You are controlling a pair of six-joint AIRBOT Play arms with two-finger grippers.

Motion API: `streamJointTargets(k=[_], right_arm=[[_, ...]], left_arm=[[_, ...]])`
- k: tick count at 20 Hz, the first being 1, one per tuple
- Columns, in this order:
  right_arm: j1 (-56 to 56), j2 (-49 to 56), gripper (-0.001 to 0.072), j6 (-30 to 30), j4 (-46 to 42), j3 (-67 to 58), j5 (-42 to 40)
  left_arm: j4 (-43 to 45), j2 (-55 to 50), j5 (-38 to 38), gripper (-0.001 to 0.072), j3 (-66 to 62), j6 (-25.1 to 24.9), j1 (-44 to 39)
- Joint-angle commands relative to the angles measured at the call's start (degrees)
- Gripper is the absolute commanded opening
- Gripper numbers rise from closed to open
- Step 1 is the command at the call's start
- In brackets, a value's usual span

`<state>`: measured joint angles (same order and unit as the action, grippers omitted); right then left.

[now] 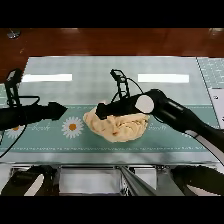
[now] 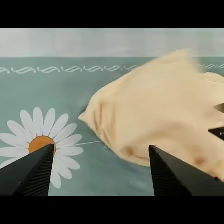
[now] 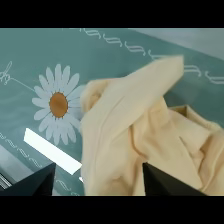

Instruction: Fold the shirts.

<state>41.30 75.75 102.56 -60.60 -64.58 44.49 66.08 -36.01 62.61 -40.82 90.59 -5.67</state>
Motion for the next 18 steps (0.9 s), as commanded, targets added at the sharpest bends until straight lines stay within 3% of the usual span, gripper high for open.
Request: streamJointTargets(k=[1,3,5,6,8,10,13,16,18], right_arm=[[-9.1,0.2,0.0624,-6.5,3.8,-4.5,10.1],[-21.6,-7.1,0.0621,-7.5,-1.0,-6.3,17.0],[-33.5,-15.6,0.0621,-7.7,-11.5,-5.4,21.4],[-38.8,-19.3,0.0621,-7.5,-16.5,-3.3,22.5],[-48.6,-26.4,0.0620,-6.6,-23.1,5.9,22.3],[-56.2,-32.3,0.0620,-5.5,-21.0,19.5,20.1],[-59.3,-38.0,0.0619,-9.7,-9.8,36.6,16.7],[-59.2,-38.9,0.0619,-14.0,-1.5,43.2,14.3],[-59.2,-38.9,0.0619,-14.4,-0.9,43.4,13.3]], left_arm=[[1.0,-3.8,1.8,0.0700,0.0,-0.1,0.6],[1.2,-4.0,4.4,0.0700,0.0,-2.0,2.4],[-0.4,-4.3,7.6,0.0700,0.4,-2.5,4.2],[-4.8,-4.7,9.4,0.0700,1.6,-2.9,4.6],[-24.1,-5.1,8.4,0.0700,8.2,-8.3,3.4],[-37.7,-5.8,-0.3,0.0700,16.1,-14.6,-1.2],[-42.6,-10.6,-11.5,0.0700,16.8,-17.4,-6.4],[-39.8,-20.5,-10.4,0.0700,10.2,-19.8,-11.6],[-33.7,-29.1,-6.8,0.0699,4.8,-15.3,-13.9]])
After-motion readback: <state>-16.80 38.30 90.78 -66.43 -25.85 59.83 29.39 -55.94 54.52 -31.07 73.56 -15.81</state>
